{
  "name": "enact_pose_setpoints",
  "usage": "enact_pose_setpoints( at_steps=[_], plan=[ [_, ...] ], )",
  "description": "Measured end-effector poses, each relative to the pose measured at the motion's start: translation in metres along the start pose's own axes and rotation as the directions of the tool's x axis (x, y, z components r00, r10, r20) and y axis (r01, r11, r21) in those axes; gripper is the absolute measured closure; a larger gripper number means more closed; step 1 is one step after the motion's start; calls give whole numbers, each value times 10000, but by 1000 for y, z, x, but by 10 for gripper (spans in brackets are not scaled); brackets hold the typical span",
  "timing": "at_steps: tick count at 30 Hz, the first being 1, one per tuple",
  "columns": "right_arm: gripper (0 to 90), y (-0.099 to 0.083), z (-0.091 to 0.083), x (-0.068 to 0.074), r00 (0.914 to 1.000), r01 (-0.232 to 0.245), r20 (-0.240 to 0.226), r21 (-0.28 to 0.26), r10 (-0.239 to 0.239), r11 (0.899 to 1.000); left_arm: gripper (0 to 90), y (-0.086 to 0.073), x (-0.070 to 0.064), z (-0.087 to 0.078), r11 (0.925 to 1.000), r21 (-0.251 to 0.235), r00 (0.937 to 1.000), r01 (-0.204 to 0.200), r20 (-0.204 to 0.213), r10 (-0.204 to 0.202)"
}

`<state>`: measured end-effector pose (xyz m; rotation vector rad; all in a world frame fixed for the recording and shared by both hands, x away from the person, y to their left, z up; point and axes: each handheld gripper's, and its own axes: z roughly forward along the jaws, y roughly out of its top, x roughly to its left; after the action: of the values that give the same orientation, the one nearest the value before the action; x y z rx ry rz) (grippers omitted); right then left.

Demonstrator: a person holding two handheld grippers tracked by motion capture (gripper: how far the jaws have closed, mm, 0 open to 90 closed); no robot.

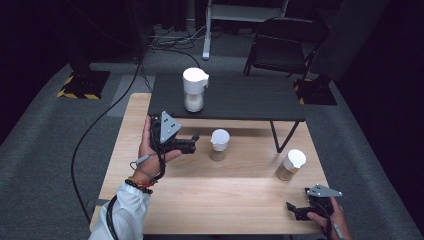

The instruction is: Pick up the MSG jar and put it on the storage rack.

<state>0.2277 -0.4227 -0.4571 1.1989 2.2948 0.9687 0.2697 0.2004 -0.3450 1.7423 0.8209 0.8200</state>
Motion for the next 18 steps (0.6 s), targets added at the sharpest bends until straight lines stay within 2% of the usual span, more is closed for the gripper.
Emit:
enact_pose_setpoints(
  at_steps=[4,9,13,18],
  plan=[
    [0,0,0,0,10000,-1,1,-2,1,10000,11,-12,-4,-3,9998,216,10000,-6,38,5],
    [0,0,0,0,10000,-2,-1,-1,2,10000,11,-25,-9,-5,9982,554,9998,-212,-33,215],
    [0,0,0,0,10000,0,0,0,0,10000,11,-34,-13,-5,9948,914,9989,-457,-92,468],
    [0,0,0,0,10000,-2,-1,-1,2,10000,12,-42,-17,-3,9906,1240,9982,-571,-98,588]
  ],
)
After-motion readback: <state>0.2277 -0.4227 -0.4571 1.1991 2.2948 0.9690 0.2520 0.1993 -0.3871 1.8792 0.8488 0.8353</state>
